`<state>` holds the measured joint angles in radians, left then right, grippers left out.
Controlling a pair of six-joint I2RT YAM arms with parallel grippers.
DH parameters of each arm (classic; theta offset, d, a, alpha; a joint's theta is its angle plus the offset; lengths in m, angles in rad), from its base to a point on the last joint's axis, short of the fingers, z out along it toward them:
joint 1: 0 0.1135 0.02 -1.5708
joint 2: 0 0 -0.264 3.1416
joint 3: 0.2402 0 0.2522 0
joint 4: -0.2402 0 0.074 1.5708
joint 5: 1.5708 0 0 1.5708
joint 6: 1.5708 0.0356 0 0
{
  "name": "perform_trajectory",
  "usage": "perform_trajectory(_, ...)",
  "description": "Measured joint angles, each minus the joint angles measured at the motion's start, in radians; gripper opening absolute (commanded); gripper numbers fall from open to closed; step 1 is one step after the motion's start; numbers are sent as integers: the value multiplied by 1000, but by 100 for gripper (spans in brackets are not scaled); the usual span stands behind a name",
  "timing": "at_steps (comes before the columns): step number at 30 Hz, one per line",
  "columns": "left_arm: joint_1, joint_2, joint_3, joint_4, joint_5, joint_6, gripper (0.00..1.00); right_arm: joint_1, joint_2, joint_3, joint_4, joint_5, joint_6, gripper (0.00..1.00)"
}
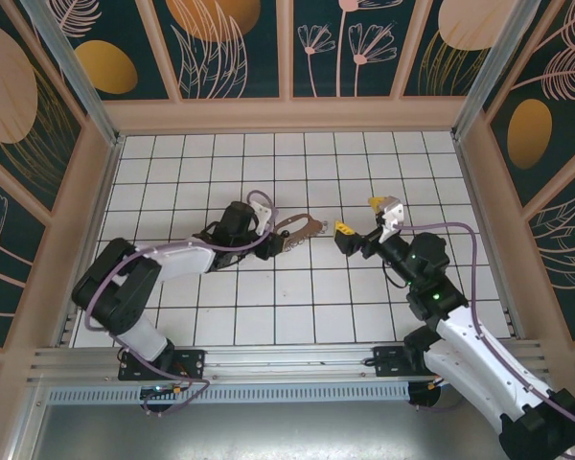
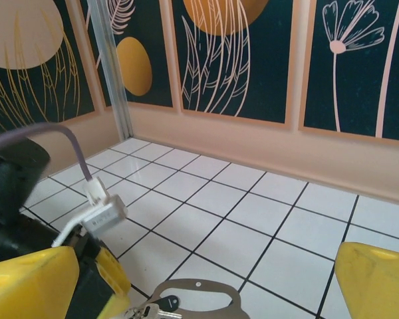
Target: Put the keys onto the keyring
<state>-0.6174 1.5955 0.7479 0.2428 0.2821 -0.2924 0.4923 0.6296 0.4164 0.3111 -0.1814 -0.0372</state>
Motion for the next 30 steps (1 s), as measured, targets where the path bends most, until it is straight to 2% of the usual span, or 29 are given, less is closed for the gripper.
perform_trajectory(1,0,-35,-1,0,-6,0,80,-1,-6,0,0,0,0,99)
perform_trajectory(3,0,-118,-6,-4,-23,2,97,-2,-13,0,0,0,1,99)
perform_trajectory(9,0,-408,-70,17,-87,10,98,-33,10,-1,6,13,0,99)
perform_trajectory(14,-2,-603,-135,80,-299,10,99,-180,81,-50,83,13,48,99)
perform_trajectory(16,-1,-598,-132,111,-427,18,99,-269,106,-109,156,-2,74,99)
perform_trajectory(20,35,-481,-108,142,-607,64,99,-412,182,-227,309,-43,99,99)
perform_trajectory(27,312,-443,-186,203,-756,74,99,-541,393,-324,603,-43,96,99)
perform_trajectory(30,362,-421,-211,255,-816,75,99,-550,509,-345,725,-25,89,99)
